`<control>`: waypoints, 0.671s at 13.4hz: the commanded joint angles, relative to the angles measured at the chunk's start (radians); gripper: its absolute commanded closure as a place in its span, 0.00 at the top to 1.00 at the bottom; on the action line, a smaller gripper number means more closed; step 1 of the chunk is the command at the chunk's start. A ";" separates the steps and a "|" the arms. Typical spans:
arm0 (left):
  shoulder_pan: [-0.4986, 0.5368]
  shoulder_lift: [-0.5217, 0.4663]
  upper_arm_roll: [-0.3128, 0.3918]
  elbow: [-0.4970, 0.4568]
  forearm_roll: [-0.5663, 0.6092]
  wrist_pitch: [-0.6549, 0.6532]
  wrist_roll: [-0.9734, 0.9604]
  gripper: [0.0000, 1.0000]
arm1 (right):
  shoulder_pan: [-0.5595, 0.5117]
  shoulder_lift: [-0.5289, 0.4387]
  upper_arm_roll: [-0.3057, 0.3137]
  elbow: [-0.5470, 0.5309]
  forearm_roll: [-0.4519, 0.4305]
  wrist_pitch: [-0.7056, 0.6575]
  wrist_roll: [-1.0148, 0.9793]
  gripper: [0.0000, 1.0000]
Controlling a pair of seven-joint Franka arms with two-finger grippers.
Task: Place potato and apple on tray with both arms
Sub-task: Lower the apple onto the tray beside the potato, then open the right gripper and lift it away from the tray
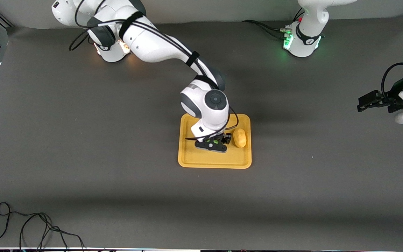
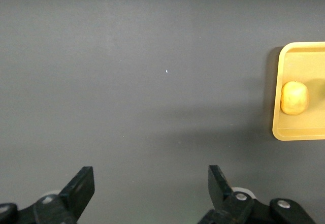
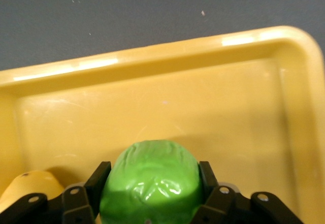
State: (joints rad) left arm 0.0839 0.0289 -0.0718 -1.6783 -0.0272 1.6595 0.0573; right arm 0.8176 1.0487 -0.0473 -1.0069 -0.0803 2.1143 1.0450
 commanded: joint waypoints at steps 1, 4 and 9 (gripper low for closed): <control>0.002 -0.010 0.000 -0.017 0.010 0.014 0.018 1.00 | 0.003 0.020 -0.005 -0.004 -0.036 0.044 0.029 0.47; 0.000 -0.012 0.000 -0.023 0.012 0.023 0.021 1.00 | -0.003 0.016 -0.005 -0.018 -0.041 0.053 0.027 0.47; -0.009 -0.033 -0.005 -0.086 0.049 0.083 0.038 1.00 | -0.011 0.010 -0.005 -0.021 -0.038 0.050 0.027 1.00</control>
State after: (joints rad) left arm 0.0818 0.0283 -0.0773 -1.7299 0.0013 1.7256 0.0796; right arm 0.8110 1.0774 -0.0564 -1.0089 -0.0964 2.1577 1.0463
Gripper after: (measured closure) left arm 0.000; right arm 0.189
